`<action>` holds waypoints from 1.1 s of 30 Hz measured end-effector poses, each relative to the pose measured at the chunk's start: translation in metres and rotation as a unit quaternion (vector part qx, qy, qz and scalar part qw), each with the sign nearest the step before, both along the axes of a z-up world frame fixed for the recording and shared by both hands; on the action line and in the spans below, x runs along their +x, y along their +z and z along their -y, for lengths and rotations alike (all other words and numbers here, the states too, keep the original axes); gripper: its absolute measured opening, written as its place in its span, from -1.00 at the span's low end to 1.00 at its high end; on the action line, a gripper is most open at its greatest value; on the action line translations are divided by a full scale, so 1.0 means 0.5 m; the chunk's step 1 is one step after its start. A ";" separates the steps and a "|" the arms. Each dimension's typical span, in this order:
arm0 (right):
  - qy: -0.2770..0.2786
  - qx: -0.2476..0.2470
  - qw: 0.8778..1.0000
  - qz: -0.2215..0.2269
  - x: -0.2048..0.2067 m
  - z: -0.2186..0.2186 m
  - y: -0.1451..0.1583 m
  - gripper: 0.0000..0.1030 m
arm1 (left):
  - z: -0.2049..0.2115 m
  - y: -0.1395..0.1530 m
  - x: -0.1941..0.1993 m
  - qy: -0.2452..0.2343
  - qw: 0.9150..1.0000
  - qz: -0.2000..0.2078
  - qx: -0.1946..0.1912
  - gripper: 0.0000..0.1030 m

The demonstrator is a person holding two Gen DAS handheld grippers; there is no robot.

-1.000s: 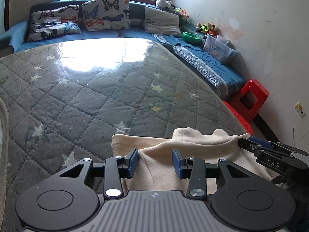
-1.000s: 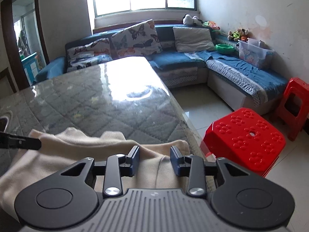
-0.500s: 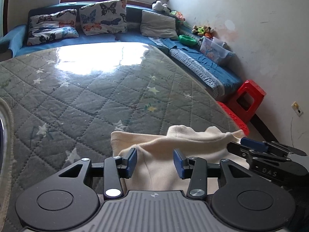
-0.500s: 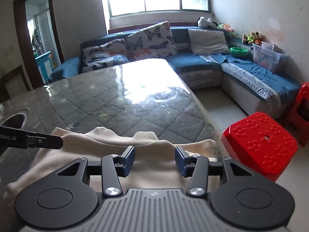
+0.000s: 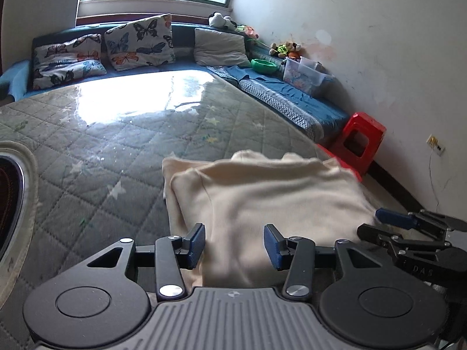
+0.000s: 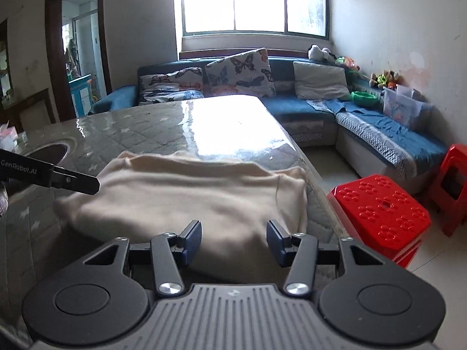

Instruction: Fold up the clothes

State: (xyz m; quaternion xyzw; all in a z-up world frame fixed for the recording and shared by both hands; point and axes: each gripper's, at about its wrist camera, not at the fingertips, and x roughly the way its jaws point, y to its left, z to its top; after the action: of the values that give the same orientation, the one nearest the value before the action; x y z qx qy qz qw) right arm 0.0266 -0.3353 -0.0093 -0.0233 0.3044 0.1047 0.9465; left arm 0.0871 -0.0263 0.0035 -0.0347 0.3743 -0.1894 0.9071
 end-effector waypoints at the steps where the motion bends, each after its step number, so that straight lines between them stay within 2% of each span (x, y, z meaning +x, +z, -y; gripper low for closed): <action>1: 0.000 -0.002 1.000 -0.001 -0.004 -0.001 -0.008 -0.05 | 0.002 -0.006 -0.003 0.000 1.000 0.000 0.008 -0.07; 6: -0.005 0.011 1.000 -0.001 -0.015 0.004 -0.019 -0.05 | -0.003 -0.024 -0.004 0.008 1.000 -0.009 0.013 -0.07; 10: -0.008 0.013 1.000 0.013 -0.019 0.009 0.008 -0.06 | -0.010 -0.012 -0.007 0.011 1.000 0.000 0.010 -0.06; 14: -0.013 0.033 0.999 0.015 -0.014 0.011 0.011 -0.07 | -0.013 -0.013 -0.008 0.018 1.000 -0.002 0.003 -0.06; 18: -0.018 0.024 1.000 -0.009 -0.006 -0.001 -0.021 -0.08 | -0.012 -0.028 -0.004 0.023 1.000 -0.009 0.013 -0.05; 23: -0.018 0.017 1.000 0.003 -0.014 -0.008 -0.004 -0.07 | -0.017 -0.024 -0.010 0.026 1.000 -0.007 0.008 0.01; 26: -0.010 0.033 0.999 0.014 -0.015 -0.015 0.008 -0.07 | -0.021 -0.025 -0.014 0.031 0.999 -0.008 0.006 0.05; 33: 0.011 0.017 1.000 0.001 0.001 -0.055 -0.015 -0.06 | -0.026 -0.026 -0.018 0.041 0.999 -0.014 0.008 0.14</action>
State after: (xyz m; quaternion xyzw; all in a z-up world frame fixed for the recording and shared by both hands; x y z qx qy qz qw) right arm 0.0273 -0.3079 -0.0169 -0.0106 0.3017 0.1203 0.9457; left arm 0.0781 -0.0135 -0.0095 -0.0453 0.3866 -0.1484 0.9091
